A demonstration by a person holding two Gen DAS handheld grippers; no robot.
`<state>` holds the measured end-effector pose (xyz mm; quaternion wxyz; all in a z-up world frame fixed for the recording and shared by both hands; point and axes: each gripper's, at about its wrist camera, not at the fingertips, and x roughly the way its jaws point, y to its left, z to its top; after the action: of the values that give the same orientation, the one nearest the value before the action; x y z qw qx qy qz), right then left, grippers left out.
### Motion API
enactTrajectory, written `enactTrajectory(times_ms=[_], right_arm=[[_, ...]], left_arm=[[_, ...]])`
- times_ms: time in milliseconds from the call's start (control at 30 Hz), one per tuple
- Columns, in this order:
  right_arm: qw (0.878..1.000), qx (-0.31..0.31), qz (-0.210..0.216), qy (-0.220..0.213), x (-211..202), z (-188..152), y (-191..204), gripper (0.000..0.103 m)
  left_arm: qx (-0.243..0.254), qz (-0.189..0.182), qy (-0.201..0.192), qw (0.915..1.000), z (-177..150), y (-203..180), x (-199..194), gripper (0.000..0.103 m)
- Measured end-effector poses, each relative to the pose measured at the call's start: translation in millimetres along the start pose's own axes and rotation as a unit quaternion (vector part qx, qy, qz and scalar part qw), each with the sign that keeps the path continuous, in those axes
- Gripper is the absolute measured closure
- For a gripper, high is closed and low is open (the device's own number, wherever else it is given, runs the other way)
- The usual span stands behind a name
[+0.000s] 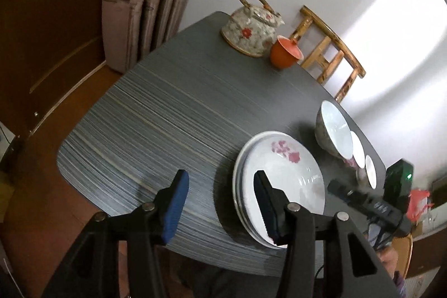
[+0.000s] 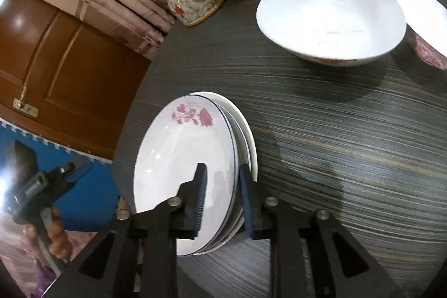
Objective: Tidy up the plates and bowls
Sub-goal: 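Move the right gripper to the rim of the large white bowl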
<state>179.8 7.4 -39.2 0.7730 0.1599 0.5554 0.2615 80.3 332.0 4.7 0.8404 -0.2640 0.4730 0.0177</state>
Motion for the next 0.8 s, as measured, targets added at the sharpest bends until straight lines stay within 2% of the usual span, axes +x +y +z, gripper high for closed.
enactTrajectory(times_ms=[67,133,200,333,467,667,733,800], right_arm=[[1.000,0.011,0.017,-0.022,-12.0,0.2,-3.6,0.054],[0.998,0.028,0.026,-0.040,-27.2,1.5,-12.9,0.054],[0.996,0.050,0.017,-0.065,-44.9,2.4,-27.6,0.054],[0.986,0.136,0.022,-0.095,-74.8,1.4,-77.4,0.054],[0.973,0.202,0.037,-0.107,-87.8,3.9,-109.4,0.054],[0.962,0.242,0.045,-0.117,-83.7,25.3,-112.3,0.054],[0.960,0.252,0.028,-0.119,-80.6,34.2,-113.8,0.054],[0.957,0.264,0.015,-0.117,-76.2,42.5,-117.5,0.054]], left_arm=[[0.009,-0.008,0.011,0.9999,-3.6,-4.7,7.0,0.054],[0.022,-0.021,0.020,0.9993,-8.1,-19.4,7.7,0.054],[0.038,-0.038,0.025,0.9982,-9.6,-34.8,10.4,0.054],[0.064,-0.066,0.038,0.9950,-2.1,-72.6,26.6,0.054],[0.085,-0.094,0.064,0.9899,20.4,-116.5,58.1,0.054],[0.107,-0.086,0.078,0.9875,66.2,-168.1,116.1,0.054],[0.113,-0.098,0.095,0.9841,77.8,-178.6,135.4,0.054],[0.110,-0.092,0.100,0.9845,88.4,-186.0,154.5,0.054]])
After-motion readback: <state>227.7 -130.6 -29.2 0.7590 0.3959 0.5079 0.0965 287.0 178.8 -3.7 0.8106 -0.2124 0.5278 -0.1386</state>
